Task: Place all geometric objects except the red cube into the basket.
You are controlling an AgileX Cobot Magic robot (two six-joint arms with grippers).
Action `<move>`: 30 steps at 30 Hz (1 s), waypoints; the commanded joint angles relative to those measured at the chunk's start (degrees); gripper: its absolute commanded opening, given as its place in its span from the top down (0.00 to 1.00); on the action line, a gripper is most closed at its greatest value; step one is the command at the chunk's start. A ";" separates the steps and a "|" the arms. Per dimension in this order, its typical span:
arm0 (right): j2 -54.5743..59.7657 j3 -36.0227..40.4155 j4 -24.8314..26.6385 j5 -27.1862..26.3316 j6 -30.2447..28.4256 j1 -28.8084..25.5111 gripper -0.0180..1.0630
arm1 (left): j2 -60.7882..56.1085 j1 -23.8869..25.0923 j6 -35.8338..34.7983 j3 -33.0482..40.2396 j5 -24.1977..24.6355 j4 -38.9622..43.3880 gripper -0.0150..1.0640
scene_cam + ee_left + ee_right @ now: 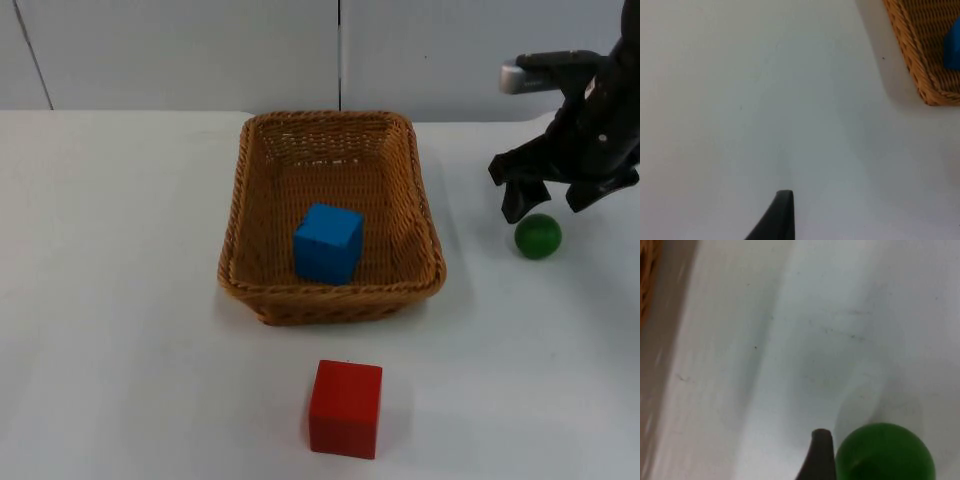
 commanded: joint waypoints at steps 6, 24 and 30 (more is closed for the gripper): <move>-0.05 -0.21 0.33 -0.91 0.48 0.37 0.37 | -0.40 0.13 -0.32 0.30 -0.62 -0.19 0.01; 0.33 -0.09 6.33 -0.28 0.37 0.37 0.98 | -0.40 0.13 -0.32 0.30 -0.62 -0.30 0.01; -7.40 -0.09 6.09 1.05 -0.06 0.37 0.98 | -0.40 0.13 -0.32 0.30 -0.62 -0.30 0.01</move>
